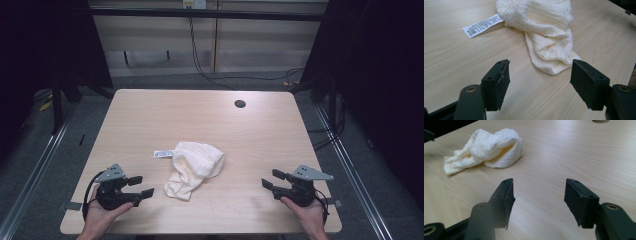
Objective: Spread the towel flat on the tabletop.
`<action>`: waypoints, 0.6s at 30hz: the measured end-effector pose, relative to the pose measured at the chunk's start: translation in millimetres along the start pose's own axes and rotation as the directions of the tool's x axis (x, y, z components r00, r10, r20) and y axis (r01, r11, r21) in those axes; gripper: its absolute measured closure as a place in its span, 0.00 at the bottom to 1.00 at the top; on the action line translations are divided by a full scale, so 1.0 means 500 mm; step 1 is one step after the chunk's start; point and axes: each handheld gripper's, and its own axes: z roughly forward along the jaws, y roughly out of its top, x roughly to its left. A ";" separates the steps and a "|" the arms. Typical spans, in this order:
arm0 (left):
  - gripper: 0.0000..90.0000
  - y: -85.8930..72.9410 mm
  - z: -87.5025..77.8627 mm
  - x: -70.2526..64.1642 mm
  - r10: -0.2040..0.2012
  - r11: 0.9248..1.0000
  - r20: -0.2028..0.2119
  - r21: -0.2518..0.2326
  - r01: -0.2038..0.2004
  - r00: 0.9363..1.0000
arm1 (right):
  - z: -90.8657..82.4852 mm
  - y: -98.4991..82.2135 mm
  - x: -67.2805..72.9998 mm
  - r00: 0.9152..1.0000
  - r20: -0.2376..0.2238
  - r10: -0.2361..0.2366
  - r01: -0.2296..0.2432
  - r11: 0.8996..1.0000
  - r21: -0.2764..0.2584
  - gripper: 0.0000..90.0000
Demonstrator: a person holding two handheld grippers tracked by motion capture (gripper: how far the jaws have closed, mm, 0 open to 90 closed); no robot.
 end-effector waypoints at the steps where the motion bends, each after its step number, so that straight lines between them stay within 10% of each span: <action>1: 0.35 0.001 0.001 0.000 0.000 1.000 0.001 0.002 0.000 1.000 | 0.000 0.001 -0.001 1.000 -0.016 0.013 -0.013 1.000 0.008 0.45; 7: 0.38 0.008 0.013 0.002 0.012 1.000 0.007 0.011 -0.012 1.000 | -0.012 0.000 -0.005 0.999 -0.046 0.023 -0.028 0.994 -0.108 0.48; 18: 0.51 0.053 0.060 -0.009 0.062 0.997 0.051 0.032 -0.064 0.997 | -0.002 0.003 0.013 0.996 -0.081 0.025 -0.024 1.000 0.010 0.37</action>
